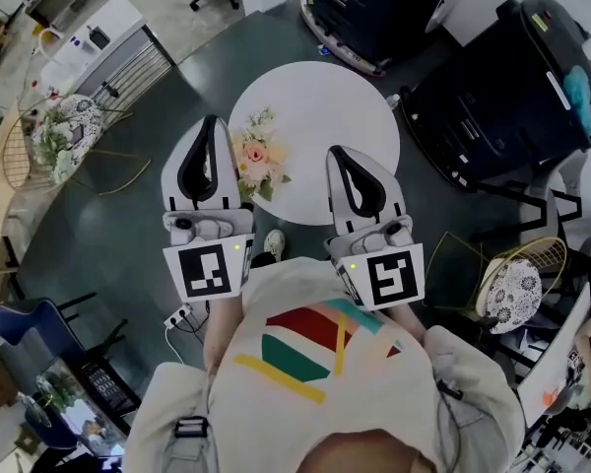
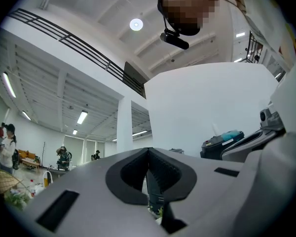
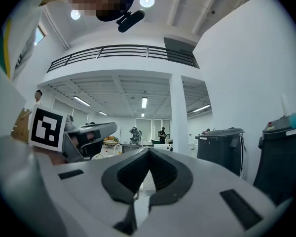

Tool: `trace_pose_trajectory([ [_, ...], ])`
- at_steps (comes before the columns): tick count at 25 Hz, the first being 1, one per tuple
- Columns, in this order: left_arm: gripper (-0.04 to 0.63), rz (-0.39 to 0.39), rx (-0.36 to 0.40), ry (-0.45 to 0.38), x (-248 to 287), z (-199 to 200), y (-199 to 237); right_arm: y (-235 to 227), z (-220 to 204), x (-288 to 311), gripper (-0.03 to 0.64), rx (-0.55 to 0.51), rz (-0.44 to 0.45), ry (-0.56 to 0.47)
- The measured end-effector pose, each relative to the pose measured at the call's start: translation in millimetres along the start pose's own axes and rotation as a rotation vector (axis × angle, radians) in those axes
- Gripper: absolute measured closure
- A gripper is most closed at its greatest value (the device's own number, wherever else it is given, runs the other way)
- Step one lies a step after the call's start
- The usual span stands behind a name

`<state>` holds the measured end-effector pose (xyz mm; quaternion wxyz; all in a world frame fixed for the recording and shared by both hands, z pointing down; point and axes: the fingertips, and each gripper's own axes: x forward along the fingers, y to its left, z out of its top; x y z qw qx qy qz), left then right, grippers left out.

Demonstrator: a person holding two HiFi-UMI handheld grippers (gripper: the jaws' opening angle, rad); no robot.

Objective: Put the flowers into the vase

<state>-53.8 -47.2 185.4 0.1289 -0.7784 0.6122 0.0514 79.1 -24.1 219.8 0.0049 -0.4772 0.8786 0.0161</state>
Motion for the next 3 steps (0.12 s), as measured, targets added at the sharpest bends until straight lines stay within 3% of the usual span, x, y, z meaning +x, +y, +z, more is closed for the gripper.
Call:
trace_pose_trajectory([
  [3,0.589,0.005,0.002,-0.021,7.0,5.5,-5.2,-4.0,-2.4,4.0,0.604,0.017,0.018,0.003],
])
